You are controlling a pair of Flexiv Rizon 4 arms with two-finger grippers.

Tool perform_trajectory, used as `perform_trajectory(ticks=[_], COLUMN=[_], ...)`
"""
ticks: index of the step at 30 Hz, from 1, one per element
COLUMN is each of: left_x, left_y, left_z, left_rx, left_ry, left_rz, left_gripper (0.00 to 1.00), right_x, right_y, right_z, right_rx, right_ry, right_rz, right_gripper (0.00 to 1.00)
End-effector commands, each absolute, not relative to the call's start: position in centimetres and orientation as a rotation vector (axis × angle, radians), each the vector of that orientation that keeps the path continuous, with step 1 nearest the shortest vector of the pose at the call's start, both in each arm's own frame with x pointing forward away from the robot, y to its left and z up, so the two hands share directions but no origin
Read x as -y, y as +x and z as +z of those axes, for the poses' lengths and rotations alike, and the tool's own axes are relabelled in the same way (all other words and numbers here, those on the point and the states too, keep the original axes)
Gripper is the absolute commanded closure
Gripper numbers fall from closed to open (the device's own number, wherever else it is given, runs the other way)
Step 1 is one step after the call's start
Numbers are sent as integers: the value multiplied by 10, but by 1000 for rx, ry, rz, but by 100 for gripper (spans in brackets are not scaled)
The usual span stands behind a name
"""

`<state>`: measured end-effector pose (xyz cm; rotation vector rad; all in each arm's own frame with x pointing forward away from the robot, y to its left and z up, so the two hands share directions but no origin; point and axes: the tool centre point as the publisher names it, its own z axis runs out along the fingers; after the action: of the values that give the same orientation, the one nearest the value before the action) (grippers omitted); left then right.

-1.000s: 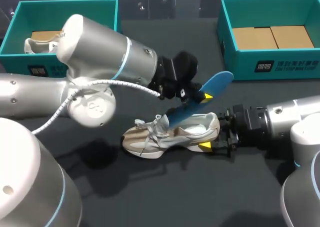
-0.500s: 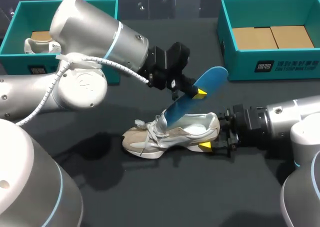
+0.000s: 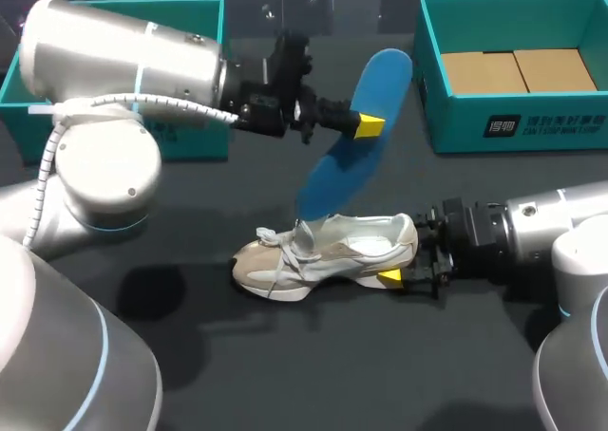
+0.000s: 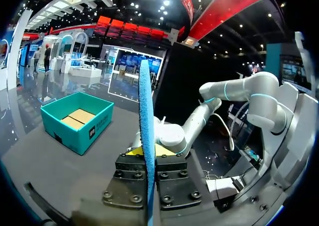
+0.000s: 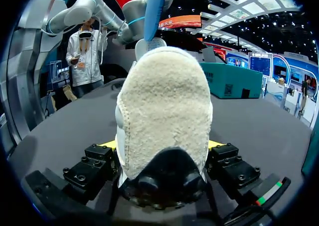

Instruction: Take the shoe out of the shoebox, open the shoe tongue, remove and reinsert the insole, then place the shoe into the shoebox

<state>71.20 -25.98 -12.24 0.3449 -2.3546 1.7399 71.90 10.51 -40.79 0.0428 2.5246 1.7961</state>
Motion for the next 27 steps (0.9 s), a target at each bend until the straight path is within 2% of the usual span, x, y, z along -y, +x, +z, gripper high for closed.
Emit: perform_trajectory(ticks=[1, 10, 15, 19, 27], left_x=[231, 229, 215, 201, 201], left_y=[706, 700, 677, 651, 651], left_z=[-121, -119, -98, -57, -57], left_rx=[2306, 2316, 2216, 2198, 2198], left_ry=[347, 364, 447, 389, 389], left_rz=[1815, 1830, 1877, 1935, 1935], left_gripper=[100, 100, 100, 100, 100], right_x=[-105, -105, -105, -105, -105], right_y=[718, 718, 718, 718, 718], right_z=[-408, -408, -408, -408, -408], right_rx=[-2526, -2526, -2526, -2526, -2526], right_ry=[43, 43, 43, 43, 43], right_rz=[1793, 1793, 1793, 1793, 1793], right_gripper=[100, 100, 100, 100, 100])
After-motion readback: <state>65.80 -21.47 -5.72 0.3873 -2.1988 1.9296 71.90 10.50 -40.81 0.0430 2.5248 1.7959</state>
